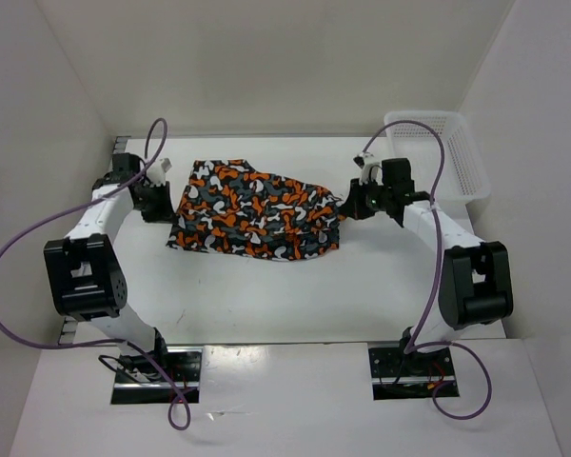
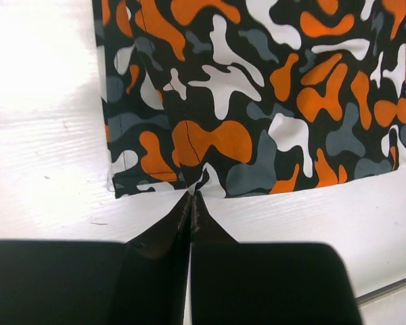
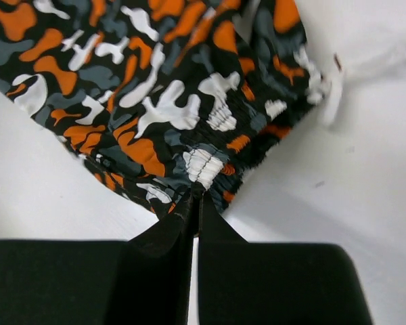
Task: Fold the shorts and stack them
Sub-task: Fold the shorts
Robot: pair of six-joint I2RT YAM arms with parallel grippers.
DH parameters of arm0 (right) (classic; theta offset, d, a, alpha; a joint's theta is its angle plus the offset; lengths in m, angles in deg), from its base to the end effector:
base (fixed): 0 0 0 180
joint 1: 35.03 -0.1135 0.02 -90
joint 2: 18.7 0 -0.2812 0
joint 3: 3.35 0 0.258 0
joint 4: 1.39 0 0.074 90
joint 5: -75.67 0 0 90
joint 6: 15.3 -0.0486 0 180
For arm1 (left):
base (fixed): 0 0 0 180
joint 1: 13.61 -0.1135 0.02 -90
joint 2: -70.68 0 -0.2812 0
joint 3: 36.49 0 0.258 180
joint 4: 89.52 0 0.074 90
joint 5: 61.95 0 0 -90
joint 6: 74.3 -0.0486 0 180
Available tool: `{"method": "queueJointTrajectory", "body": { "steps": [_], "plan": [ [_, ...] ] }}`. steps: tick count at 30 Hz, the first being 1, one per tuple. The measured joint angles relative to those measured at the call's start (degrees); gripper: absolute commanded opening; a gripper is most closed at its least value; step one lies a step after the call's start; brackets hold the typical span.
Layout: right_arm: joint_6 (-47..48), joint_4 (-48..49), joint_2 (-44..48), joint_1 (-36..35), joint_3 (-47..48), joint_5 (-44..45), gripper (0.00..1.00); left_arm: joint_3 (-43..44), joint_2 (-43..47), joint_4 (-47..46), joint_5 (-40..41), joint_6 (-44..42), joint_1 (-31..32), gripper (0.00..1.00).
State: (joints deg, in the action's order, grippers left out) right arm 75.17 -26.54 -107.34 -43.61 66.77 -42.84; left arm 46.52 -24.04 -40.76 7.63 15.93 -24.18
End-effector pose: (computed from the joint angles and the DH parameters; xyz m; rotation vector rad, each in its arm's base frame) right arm 0.3351 0.0740 0.2321 -0.4293 2.2656 0.6503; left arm 0.3518 0.0484 0.2374 -0.1204 2.5709 -0.4001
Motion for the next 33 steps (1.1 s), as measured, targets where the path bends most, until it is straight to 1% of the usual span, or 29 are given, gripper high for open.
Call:
{"method": "queueJointTrajectory", "body": {
  "steps": [5, 8, 11, 13, 16, 19, 23, 26, 28, 29, 30, 31, 32, 33],
  "plan": [
    [4.72, -2.99, 0.0, 0.26, 4.07, -6.12, 0.0, 4.48, 0.52, 2.03, 0.13, -0.02, -0.66, 0.0],
    [6.84, -4.74, 0.0, 0.26, 3.82, -7.37, 0.0, 5.79, 0.92, 2.08, 0.22, 0.0, -2.78, 0.0],
    [8.46, -5.27, 0.0, -0.07, 1.64, -7.89, 0.0, 5.07, 1.55, 2.25, 1.53, 0.04, -4.57, 0.0],
    [9.42, -5.88, 0.0, -1.16, -0.66, -7.08, 0.0, 2.89, 2.14, 1.9, 3.1, 0.0, -4.96, 0.0],
    [11.39, -7.15, 0.0, -4.83, -3.56, -5.42, 0.0, -0.79, 1.42, 2.1, 5.75, 0.0, -4.96, 0.0],
    [13.35, -7.87, 0.0, -8.24, -4.87, -3.8, 0.0, -1.68, -2.75, 2.38, 7.04, -0.02, -4.9, 0.0],
    [17.0, -8.2, 0.0, -8.63, -5.01, -0.79, 0.0, -2.25, -7.58, 2.1, 8.22, 0.0, -4.9, 0.0],
    [20.46, -8.79, 0.0, -9.16, -5.51, 0.9, 0.05, -3.45, -7.85, 2.05, 9.27, 0.0, -4.9, 0.0],
    [22.62, -9.16, 0.0, -10.47, -6.34, 1.88, 0.14, -4.07, -7.85, 1.57, 10.14, 0.0, -4.87, 0.0],
    [23.58, -9.42, 0.0, -11.23, -6.75, 2.32, 0.2, -4.31, -7.85, 1.42, 10.47, 0.0, -4.87, 0.0],
    [24.63, -9.9, 0.0, -12.02, -7.1, 2.73, 0.3, -4.46, -7.85, 1.33, 10.95, -0.02, -4.87, 0.0],
    [25.33, -10.32, 0.0, -12.46, -7.37, 3.15, 0.52, -4.68, -7.85, 1.03, 11.32, 0.0, -4.87, 0.0],
    [26.25, -10.69, 0.0, -12.96, -7.56, 3.87, 0.55, -4.87, -7.85, 0.79, 11.69, 0.0, -4.87, 0.0],
    [27.04, -11.06, 0.0, -13.18, -7.61, 4.61, 0.57, -5.11, -7.85, 0.48, 11.91, 0.0, -4.87, 0.02]
  ]
}}
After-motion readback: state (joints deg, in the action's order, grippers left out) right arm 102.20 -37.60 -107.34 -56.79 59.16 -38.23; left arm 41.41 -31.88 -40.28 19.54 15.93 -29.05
